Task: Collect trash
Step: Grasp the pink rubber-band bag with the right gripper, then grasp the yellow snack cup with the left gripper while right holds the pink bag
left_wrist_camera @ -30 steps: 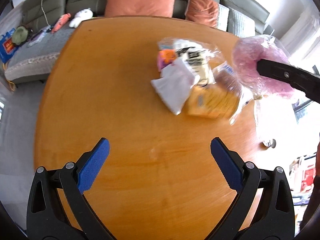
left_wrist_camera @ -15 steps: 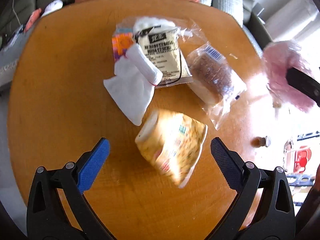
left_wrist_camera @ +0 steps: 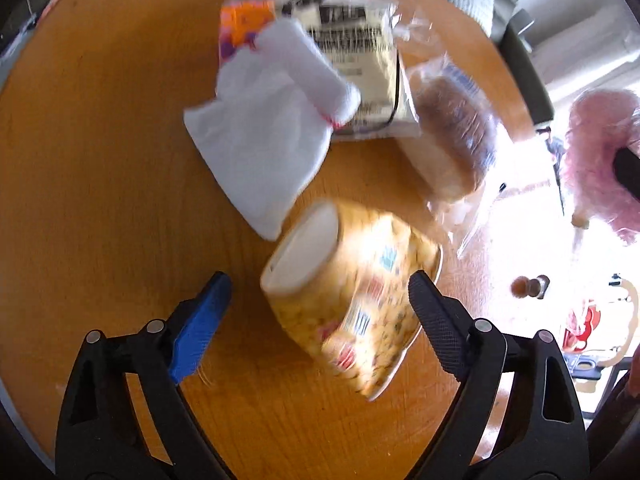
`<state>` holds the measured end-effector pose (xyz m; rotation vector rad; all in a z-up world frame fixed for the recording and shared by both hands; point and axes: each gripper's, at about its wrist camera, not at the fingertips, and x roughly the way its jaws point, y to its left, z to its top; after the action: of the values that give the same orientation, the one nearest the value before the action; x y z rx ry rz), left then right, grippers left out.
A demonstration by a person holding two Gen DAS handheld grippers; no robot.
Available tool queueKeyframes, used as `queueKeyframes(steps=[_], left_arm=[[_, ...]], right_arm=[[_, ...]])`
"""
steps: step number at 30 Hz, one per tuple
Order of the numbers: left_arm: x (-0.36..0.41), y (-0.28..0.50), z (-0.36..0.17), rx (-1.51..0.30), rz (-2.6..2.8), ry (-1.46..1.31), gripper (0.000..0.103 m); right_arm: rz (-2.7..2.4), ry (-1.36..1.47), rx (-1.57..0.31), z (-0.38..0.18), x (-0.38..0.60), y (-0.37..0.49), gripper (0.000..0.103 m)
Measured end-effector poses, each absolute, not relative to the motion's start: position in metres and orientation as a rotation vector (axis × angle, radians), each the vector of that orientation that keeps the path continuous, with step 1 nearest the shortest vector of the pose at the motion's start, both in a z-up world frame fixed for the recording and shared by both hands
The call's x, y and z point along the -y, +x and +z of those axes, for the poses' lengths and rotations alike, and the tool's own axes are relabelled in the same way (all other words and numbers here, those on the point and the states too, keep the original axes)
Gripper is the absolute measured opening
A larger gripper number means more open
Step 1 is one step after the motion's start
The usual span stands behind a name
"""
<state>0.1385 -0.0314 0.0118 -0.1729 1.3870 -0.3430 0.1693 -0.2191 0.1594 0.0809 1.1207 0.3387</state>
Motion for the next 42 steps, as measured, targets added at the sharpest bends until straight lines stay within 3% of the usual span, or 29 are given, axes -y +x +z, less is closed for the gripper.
queueKeyframes(steps=[2,4,10,27,42], left_arm=[[0.03,0.138,0.012,-1.382,-0.345,-0.172,0.084],[0.03,0.137,0.015,-1.355,-0.357,-0.138,0.06],[0.029,0.126,0.032,-1.271,-0.397,-0.115,0.049],[-0.051,0.068,0.089,-1.117,-0.311,-0.118,0.049],[-0.21,-0.007,0.085,-1.066,-0.042,-0.271,0.049]], right_arm=[[0.339,0.077,-1.126,0.157,0.217,0.17,0.031],[0.342,0.075,-1.129,0.156,0.214,0.17,0.031],[0.35,0.056,-1.13,0.159,0.204,0.169,0.031],[0.457,-0.027,-1.116,0.176,0.102,0.136,0.031],[0.715,-0.194,-1.157,0.167,-0.086,0.094,0.031]])
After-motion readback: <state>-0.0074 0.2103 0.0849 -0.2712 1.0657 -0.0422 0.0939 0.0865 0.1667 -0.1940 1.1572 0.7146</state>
